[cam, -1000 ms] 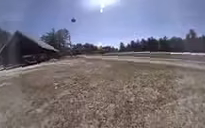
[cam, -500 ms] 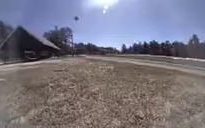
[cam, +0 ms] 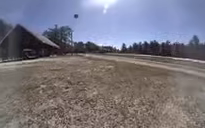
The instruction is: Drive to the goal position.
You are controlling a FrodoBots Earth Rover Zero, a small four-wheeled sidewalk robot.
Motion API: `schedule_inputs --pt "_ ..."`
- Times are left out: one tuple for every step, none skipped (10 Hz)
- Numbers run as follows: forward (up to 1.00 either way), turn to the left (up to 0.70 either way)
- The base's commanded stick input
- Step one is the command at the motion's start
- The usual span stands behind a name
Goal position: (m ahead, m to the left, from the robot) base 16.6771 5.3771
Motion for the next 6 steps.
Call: schedule_inputs --pt "0.7 0.0" --pt "0.7 0.0" --pt "0.7 0.0" --pt "0.7 0.0" --pt "0.7 0.0" --pt "0.7 0.0"
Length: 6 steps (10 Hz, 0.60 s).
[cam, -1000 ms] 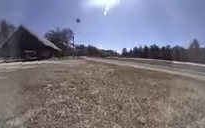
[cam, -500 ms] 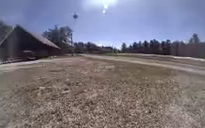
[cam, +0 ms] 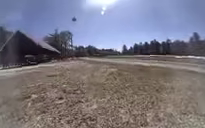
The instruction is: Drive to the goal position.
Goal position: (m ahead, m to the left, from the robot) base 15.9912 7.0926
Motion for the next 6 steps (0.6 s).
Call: schedule_inputs --pt "0.7 0.0" --pt "0.7 0.0" --pt "0.7 0.0" --pt "0.7 0.0" --pt "0.7 0.0" --pt "0.7 0.0"
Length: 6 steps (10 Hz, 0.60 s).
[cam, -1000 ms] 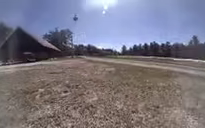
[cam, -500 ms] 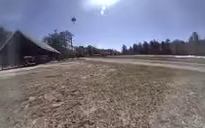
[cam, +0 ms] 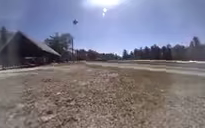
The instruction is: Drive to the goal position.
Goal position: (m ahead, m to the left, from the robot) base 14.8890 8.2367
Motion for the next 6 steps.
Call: schedule_inputs --pt "0.7 0.0" --pt "0.7 0.0" --pt "0.7 0.0" --pt "0.7 0.0" --pt "0.7 0.0" --pt "0.7 0.0"
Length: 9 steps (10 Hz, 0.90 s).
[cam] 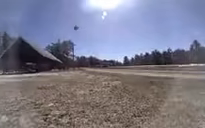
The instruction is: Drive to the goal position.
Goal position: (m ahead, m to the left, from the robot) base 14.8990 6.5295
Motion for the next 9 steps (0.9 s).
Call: schedule_inputs --pt "0.7 0.0" --pt "0.7 0.0" --pt "0.7 0.0" --pt "0.7 0.0" --pt "0.7 0.0" --pt "0.7 0.0" --pt "0.7 0.0" --pt "0.7 0.0" --pt "0.7 0.0"
